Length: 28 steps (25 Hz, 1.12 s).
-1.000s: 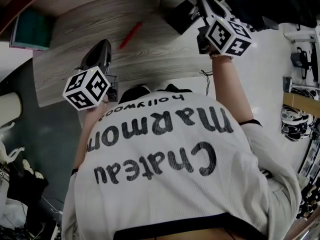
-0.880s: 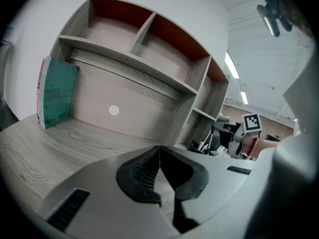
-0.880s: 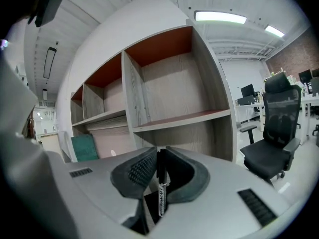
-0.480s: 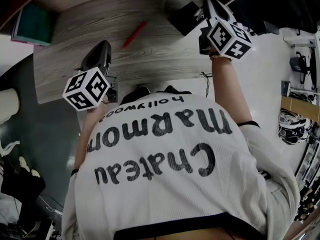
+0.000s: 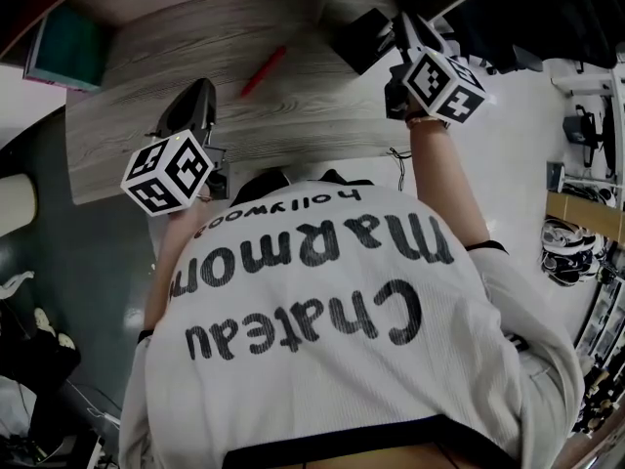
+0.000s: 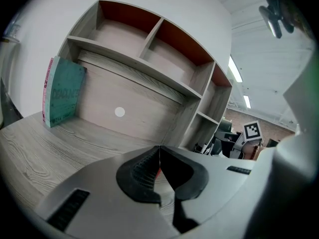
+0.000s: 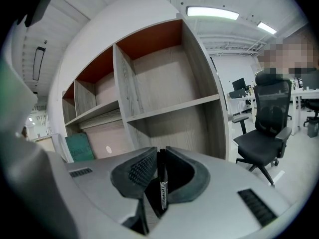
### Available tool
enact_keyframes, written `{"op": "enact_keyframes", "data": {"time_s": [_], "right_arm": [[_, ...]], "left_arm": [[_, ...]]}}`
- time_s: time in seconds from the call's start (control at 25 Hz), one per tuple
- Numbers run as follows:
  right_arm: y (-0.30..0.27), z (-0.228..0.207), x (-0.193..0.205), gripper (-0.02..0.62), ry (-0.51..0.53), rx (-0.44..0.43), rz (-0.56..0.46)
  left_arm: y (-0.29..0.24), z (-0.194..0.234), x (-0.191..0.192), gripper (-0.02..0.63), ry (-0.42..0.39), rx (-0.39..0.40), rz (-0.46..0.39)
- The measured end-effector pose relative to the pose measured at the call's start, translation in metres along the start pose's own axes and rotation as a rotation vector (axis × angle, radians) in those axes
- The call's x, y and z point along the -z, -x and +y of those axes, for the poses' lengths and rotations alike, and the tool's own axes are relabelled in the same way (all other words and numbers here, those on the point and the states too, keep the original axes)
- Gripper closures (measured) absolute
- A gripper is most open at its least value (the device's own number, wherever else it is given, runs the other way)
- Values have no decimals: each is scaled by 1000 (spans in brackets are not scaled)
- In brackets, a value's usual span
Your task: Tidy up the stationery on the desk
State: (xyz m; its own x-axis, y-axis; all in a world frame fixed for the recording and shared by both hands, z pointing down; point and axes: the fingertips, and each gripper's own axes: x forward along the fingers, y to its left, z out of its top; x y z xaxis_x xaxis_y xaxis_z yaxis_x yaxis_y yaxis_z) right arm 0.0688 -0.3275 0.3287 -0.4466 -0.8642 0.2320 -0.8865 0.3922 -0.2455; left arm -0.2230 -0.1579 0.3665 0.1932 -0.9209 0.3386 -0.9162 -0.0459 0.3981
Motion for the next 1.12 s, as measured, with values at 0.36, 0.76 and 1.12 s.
{"op": "enact_keyframes", "data": {"time_s": [0.36, 0.76, 1.12], "right_arm": [[10, 9, 43, 531, 10, -15, 105], [21, 5, 69, 532, -28, -8, 176], [19, 1, 81, 532, -47, -5, 199]], "left_arm": [[1, -3, 2, 589, 1, 25, -4], [4, -14, 5, 589, 2, 32, 6], [9, -13, 11, 589, 1, 13, 10]]}}
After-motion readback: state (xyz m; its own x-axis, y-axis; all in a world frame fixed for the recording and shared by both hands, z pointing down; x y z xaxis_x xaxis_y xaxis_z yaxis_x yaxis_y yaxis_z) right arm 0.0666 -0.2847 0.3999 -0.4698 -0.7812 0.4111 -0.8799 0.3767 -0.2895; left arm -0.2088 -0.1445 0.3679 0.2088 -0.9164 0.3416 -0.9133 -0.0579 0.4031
